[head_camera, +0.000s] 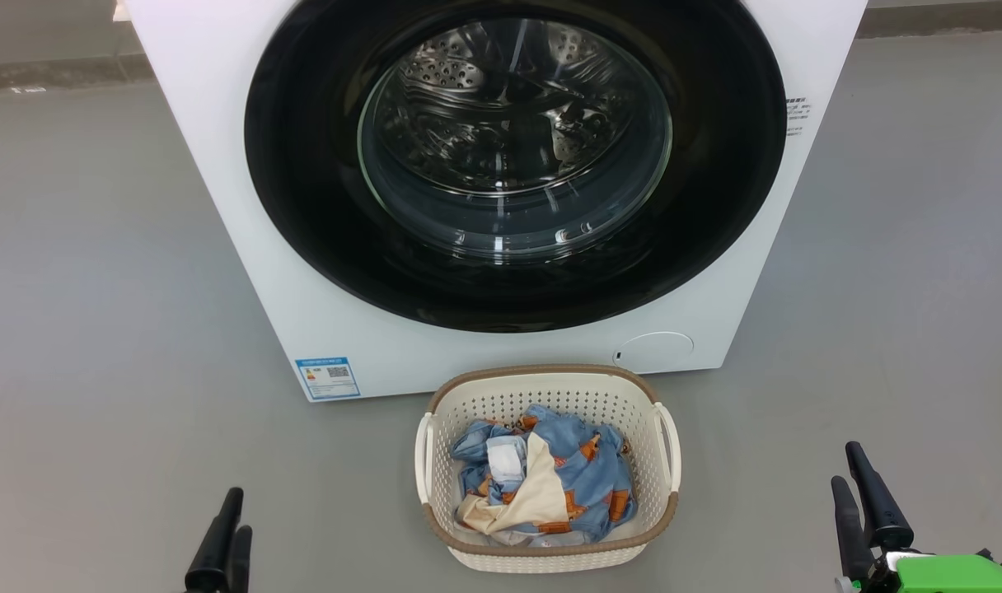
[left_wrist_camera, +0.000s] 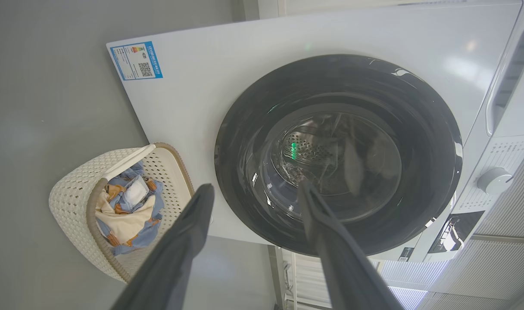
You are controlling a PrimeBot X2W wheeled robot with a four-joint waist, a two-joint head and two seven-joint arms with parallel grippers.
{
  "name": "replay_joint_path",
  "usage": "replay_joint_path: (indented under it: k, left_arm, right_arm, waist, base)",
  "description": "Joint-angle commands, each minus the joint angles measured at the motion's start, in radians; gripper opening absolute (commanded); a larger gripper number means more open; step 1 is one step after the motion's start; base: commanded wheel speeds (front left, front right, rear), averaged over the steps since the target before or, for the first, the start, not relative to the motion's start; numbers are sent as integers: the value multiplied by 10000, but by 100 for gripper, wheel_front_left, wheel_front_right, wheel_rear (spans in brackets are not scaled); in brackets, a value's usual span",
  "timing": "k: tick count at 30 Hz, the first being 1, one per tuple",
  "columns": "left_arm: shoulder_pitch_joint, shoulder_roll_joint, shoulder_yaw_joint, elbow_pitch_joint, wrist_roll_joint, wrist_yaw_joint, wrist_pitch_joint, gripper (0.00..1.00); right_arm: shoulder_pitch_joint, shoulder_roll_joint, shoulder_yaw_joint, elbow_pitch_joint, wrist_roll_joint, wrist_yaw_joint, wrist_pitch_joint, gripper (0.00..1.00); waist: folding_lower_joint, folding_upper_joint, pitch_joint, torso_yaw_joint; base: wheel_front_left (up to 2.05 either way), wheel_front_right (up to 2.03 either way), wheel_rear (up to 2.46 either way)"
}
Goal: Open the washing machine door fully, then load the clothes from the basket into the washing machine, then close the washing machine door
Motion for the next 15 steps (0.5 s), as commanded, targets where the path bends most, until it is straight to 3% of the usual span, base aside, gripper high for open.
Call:
replay_joint_path:
  k: [1,15]
  left_arm:
    - [-289,155,12,-326,193,-16,-98,100]
    - [-310,187,-154,-596,1632,-20,-508,100]
  right_arm:
    - [-83,-71,52,-347,-210,20,-97,100]
    - [-10,-96,6,-728,-2007,32,-506,100]
  waist:
    - [-2,-1,7,1]
    - [-2,-1,82,20]
  base:
    - [0,0,0]
    - [0,0,0]
